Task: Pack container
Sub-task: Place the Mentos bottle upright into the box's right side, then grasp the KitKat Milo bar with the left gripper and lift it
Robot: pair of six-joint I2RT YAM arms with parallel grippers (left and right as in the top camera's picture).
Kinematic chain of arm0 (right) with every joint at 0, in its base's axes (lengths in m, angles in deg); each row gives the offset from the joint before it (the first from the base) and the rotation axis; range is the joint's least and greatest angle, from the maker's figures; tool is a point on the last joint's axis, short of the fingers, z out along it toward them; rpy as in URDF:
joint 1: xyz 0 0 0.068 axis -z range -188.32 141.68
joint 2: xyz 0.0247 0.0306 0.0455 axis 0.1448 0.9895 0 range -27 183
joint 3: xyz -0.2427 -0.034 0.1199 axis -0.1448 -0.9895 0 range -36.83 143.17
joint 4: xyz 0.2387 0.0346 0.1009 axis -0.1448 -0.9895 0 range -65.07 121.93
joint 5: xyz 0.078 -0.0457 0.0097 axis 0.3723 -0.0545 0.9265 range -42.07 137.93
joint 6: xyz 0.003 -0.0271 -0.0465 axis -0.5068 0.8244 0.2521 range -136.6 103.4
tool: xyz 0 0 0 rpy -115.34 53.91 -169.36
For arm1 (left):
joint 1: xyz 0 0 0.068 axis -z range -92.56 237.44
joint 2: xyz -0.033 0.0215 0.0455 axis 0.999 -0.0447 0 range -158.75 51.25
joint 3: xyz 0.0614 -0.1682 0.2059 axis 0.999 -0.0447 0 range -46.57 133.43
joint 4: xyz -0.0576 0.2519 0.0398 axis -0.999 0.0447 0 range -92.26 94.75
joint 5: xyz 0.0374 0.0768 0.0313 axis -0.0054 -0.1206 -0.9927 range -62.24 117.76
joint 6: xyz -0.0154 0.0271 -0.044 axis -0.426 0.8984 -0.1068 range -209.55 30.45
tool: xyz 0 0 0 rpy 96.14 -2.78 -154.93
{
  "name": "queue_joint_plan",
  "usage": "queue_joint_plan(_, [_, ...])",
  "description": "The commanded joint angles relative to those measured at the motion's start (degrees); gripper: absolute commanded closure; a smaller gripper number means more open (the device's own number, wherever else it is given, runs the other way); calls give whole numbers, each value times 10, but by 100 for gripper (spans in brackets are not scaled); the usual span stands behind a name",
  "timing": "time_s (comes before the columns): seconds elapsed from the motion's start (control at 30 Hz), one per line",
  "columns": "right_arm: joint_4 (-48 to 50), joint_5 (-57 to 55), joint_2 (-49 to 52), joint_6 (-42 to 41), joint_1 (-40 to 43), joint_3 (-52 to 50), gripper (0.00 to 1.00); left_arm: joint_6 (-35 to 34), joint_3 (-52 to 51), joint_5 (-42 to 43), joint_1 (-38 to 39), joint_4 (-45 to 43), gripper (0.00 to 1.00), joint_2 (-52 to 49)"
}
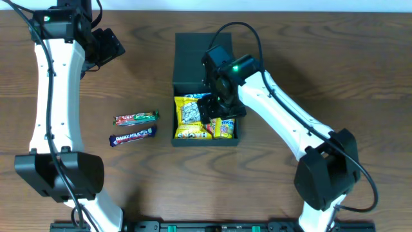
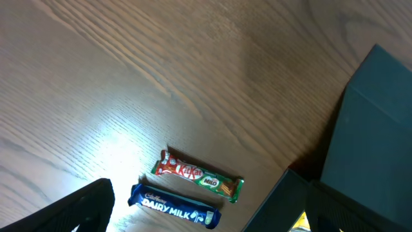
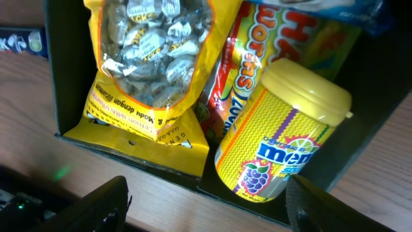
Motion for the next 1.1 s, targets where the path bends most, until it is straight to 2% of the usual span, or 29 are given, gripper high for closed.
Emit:
queue_joint_plan(0.0, [-5,-6,-7,-5,15,38,23,10,-5,-7,-1,3,5,13])
queue_joint_plan(0.13, [-20,-24,-8,10,29,67,28,13,-5,-8,-1,7,5,12])
queue_joint_plan(0.33, [-33,-70,-8,10,46,67,27,34,-14,-30,-1,15,5,3])
queue_joint_plan(0.4, [-32,-70,-8,12,54,67,27,46,-40,-32,-1,4,5,1])
queue_joint_plan(0.6, [-27,-70,-8,12,85,67,25,51,-203,-6,-1,-85,4,1])
queue_joint_plan(0.67, [-25,-70,-8,12,93,67,25,96,-249,3,0,-125,4,1])
queue_joint_plan(0.73, [-20,-70,-8,20,100,67,24,190,-289,3,2,-160,1,1])
queue_joint_plan(0.83, [-14,-70,-8,27,106,67,22,389,-325,6,9,-178,2,1])
queue_joint_plan(0.93, [-7,-71,-8,35,107,67,21,538,-337,35,12,-173,4,1])
queue_joint_plan(1.07, [-3,-71,-8,36,107,67,20,612,-340,47,15,-172,5,1])
